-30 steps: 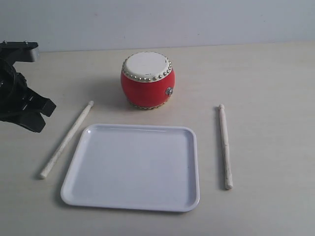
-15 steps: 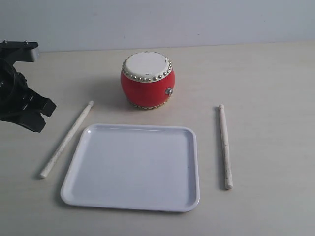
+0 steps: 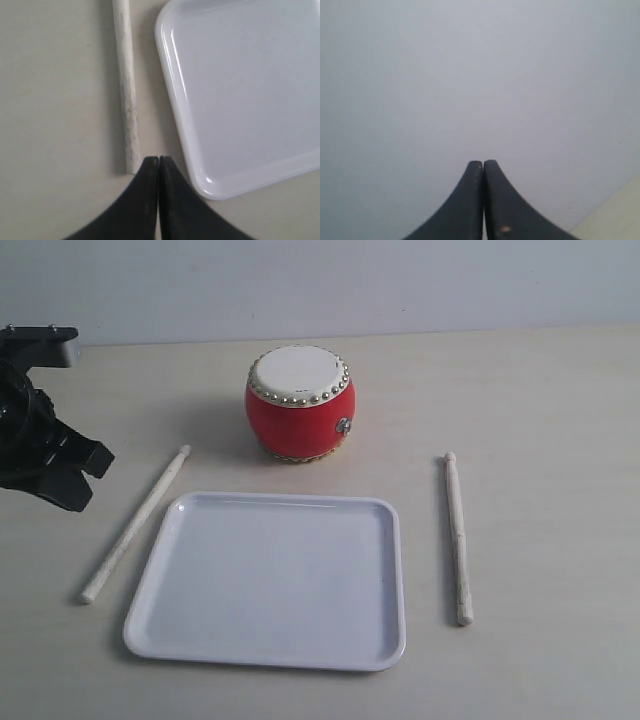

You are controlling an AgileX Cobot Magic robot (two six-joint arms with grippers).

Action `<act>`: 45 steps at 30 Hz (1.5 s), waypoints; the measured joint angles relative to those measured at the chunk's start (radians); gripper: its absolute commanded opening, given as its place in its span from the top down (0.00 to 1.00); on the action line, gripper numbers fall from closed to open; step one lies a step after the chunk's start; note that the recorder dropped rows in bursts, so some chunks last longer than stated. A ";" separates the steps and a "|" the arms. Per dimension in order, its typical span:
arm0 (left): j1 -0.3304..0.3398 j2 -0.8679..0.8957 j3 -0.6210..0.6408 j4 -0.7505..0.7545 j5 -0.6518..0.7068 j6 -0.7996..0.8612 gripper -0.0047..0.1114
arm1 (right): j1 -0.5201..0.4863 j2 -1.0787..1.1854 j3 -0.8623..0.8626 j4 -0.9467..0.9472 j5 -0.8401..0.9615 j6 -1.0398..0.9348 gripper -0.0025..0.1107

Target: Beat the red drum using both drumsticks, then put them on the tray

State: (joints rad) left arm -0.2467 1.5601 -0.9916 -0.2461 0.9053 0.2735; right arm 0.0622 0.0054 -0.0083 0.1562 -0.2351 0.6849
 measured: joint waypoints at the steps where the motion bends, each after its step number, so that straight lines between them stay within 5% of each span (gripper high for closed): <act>1: 0.000 0.000 0.000 -0.007 0.000 0.000 0.94 | 0.000 0.000 -0.034 -0.021 0.026 0.000 0.98; 9: -0.002 0.000 0.000 -0.045 -0.002 0.000 0.94 | 0.000 0.313 -0.317 -0.045 0.227 -0.104 0.98; 27: -0.002 0.000 0.000 -0.048 -0.013 -0.002 0.93 | 0.000 1.059 -0.848 0.052 1.088 -0.626 0.98; 38: -0.002 0.039 0.000 -0.016 -0.112 -0.002 0.61 | 0.000 1.391 -0.927 0.103 1.306 -0.746 0.98; 45: -0.002 0.158 0.000 -0.020 -0.115 -0.002 0.58 | 0.000 1.478 -0.927 0.210 1.294 -0.805 0.98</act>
State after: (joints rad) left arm -0.2485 1.7182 -0.9916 -0.2662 0.7903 0.2711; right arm 0.0622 1.4833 -0.9350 0.3661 1.0594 -0.1200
